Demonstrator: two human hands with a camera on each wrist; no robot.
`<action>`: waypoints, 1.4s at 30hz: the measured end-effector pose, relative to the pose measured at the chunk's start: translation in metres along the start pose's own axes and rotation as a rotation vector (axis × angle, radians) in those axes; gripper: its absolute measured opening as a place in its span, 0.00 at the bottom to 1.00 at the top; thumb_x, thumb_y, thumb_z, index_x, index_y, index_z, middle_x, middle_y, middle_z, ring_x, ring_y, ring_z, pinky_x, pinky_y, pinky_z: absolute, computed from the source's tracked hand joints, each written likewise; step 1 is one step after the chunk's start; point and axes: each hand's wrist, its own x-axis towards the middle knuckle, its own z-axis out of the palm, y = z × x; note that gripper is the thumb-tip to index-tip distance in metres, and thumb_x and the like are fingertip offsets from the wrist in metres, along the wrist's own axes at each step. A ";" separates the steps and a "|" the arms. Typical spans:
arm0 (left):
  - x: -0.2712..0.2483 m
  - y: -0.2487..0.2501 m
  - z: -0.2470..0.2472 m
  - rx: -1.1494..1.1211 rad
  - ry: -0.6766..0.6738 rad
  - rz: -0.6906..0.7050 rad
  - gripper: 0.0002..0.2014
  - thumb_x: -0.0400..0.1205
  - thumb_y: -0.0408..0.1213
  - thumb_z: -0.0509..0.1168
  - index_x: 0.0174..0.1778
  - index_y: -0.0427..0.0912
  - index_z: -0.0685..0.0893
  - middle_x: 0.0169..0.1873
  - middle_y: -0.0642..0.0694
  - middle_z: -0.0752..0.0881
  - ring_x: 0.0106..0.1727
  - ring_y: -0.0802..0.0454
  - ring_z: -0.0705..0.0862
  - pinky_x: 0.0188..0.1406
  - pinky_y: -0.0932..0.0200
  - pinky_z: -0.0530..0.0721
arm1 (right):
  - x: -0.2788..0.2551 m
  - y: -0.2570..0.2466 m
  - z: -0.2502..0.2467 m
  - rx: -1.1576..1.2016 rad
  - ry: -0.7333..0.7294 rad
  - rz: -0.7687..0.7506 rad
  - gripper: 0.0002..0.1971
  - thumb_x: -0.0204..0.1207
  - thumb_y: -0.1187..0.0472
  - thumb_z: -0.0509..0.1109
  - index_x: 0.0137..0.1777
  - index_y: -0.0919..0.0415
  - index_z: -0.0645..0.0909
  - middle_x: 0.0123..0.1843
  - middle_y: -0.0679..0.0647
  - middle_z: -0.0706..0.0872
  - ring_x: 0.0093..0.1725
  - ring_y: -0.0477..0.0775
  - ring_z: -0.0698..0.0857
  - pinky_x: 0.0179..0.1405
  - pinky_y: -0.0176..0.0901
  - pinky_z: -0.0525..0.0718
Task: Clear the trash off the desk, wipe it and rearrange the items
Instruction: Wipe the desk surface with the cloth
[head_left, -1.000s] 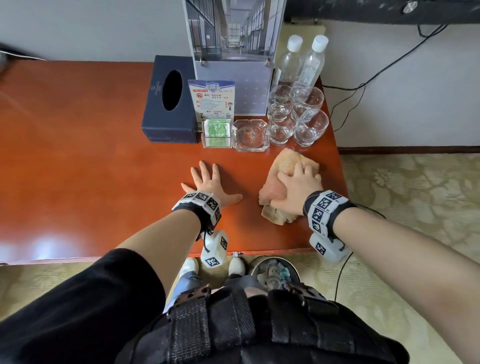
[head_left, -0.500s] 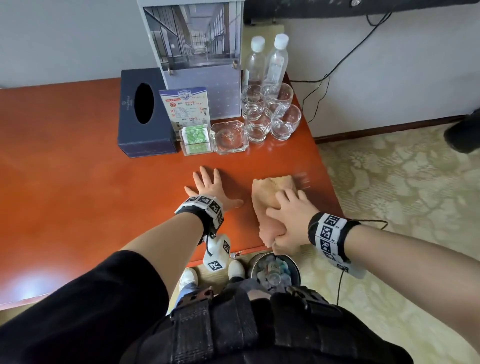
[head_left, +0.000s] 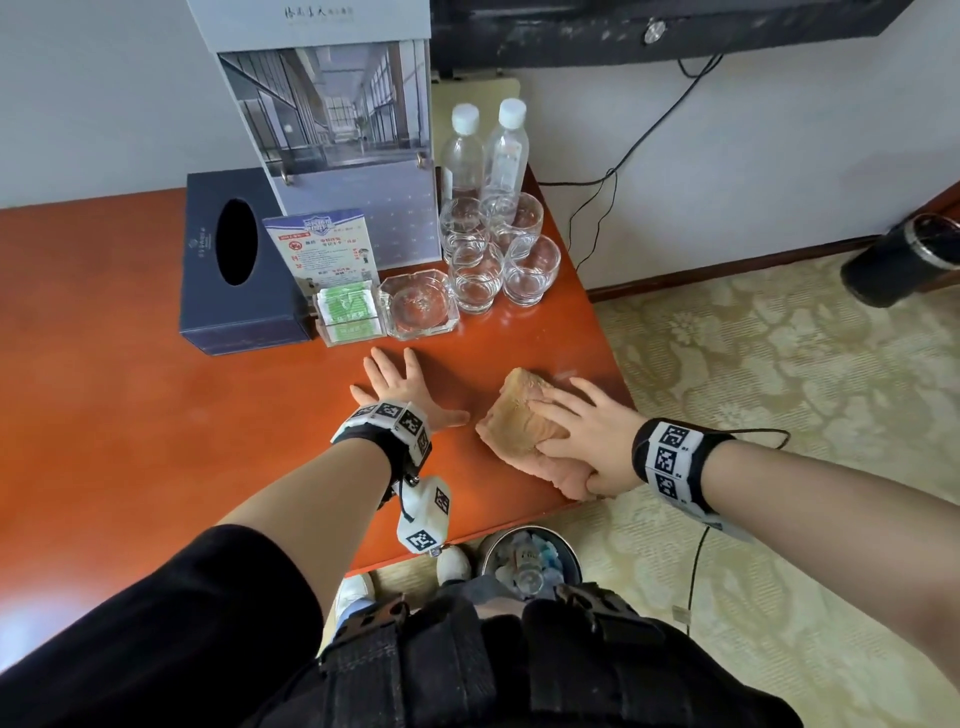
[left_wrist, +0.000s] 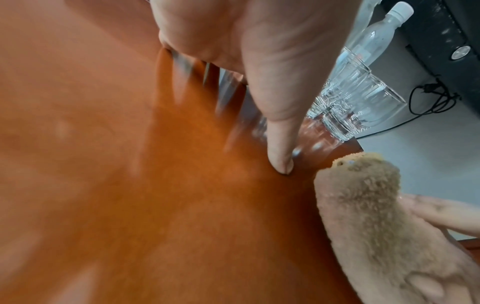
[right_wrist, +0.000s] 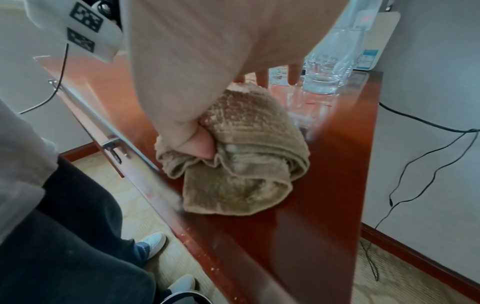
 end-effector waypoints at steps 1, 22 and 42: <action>0.002 0.002 0.000 0.004 -0.004 -0.005 0.64 0.65 0.69 0.70 0.82 0.46 0.33 0.80 0.34 0.30 0.82 0.38 0.32 0.79 0.32 0.43 | 0.003 0.005 0.000 -0.002 0.004 0.004 0.33 0.70 0.46 0.67 0.76 0.46 0.65 0.85 0.64 0.44 0.83 0.65 0.44 0.78 0.70 0.43; 0.011 0.009 -0.005 0.041 -0.011 -0.029 0.70 0.60 0.73 0.70 0.80 0.45 0.28 0.79 0.31 0.29 0.81 0.36 0.32 0.79 0.33 0.40 | 0.042 0.047 -0.011 0.398 0.019 0.644 0.37 0.66 0.31 0.62 0.74 0.46 0.63 0.72 0.61 0.63 0.68 0.65 0.65 0.62 0.61 0.70; 0.001 -0.020 0.002 0.115 0.019 0.155 0.59 0.69 0.69 0.66 0.83 0.46 0.36 0.81 0.38 0.31 0.82 0.41 0.33 0.81 0.36 0.42 | 0.004 -0.012 0.000 0.822 -0.082 1.044 0.41 0.71 0.25 0.55 0.77 0.51 0.61 0.72 0.65 0.64 0.69 0.67 0.71 0.56 0.56 0.78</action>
